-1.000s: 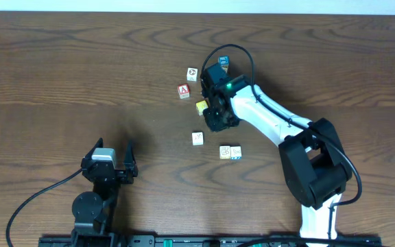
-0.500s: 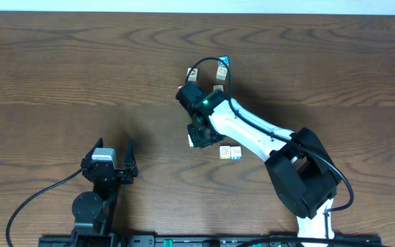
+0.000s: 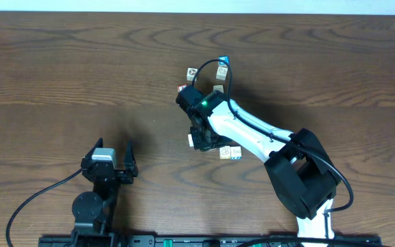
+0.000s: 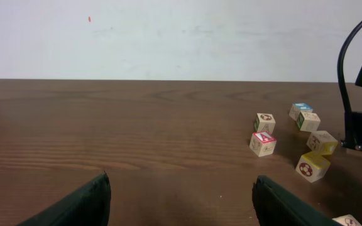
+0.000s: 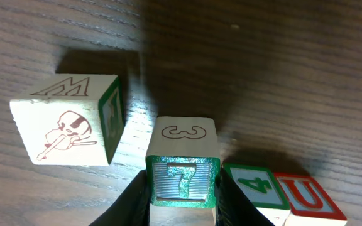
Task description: Lift 5 blocks
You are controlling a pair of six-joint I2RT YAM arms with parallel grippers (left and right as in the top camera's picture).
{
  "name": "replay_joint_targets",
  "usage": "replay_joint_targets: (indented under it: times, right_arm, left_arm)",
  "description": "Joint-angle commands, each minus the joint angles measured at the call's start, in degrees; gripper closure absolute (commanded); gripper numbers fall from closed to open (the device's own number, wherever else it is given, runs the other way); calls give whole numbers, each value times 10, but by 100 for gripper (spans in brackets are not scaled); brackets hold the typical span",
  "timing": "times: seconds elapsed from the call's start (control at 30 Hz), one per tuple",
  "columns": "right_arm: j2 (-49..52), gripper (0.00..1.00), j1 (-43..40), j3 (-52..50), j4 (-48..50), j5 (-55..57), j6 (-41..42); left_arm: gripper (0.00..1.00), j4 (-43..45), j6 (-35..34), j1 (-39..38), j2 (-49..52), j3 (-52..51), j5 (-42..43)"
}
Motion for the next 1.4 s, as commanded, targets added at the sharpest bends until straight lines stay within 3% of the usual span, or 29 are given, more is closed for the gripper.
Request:
replay_joint_targets:
  times: [0.0, 0.37, 1.07, 1.37]
  right_arm:
    - [5, 71, 14, -3, -3, 17, 17]
    - [5, 60, 14, -3, 15, 38, 17]
    - [5, 56, 6, -3, 14, 113, 7]
    - [5, 45, 15, -3, 15, 108, 3]
  left_arm:
    - [27, -23, -3, 3, 0, -7, 10]
    - [27, -23, -3, 3, 0, -7, 10]
    - [27, -23, -3, 3, 0, -7, 10]
    - [27, -23, -3, 3, 0, -7, 10]
